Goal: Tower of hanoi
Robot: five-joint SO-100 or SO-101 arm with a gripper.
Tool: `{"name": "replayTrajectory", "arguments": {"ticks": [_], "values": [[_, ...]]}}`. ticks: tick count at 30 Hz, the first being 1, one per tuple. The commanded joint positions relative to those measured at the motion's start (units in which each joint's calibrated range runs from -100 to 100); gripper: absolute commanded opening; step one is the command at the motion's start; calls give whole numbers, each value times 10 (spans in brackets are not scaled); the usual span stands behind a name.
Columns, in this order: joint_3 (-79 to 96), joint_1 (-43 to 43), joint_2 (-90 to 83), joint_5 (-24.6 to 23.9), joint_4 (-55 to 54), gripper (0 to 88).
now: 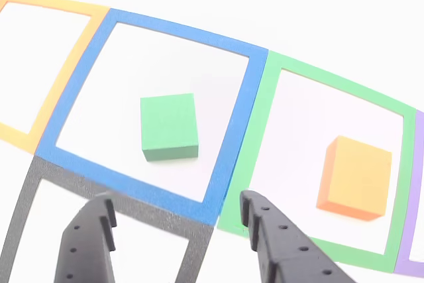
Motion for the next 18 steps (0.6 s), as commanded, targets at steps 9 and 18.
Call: {"name": "replayTrajectory", "arguments": {"ticks": [9,18], "values": [[139,39,162,4,-417,224],[165,34,348,4,-664,258]]}}
